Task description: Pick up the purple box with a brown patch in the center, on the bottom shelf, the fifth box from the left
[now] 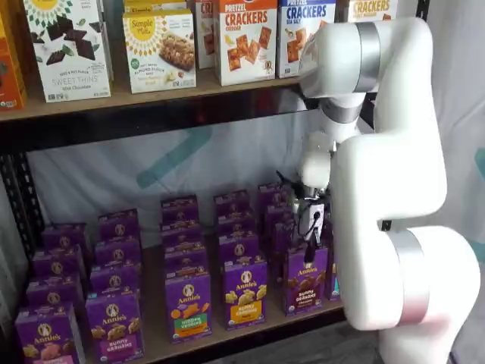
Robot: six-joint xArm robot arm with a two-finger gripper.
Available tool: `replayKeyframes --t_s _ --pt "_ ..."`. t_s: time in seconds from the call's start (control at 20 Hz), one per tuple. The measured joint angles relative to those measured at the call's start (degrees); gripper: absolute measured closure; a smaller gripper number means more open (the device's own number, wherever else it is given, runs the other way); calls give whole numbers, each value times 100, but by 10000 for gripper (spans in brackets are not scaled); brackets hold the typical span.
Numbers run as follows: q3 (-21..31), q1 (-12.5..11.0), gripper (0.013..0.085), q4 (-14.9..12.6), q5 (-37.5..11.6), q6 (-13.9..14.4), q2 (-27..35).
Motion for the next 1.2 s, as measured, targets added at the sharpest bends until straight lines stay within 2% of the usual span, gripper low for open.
replayKeyframes --t_s 0.1,0.2,0.7,1.2 --pt "-248 -35 130 -104 303 74 143" --pt "-424 -56 130 -123 355 73 294" --pt "-916 -119 130 -182 337 64 728" --pt "-1225 -117 130 -520 136 357 1134"
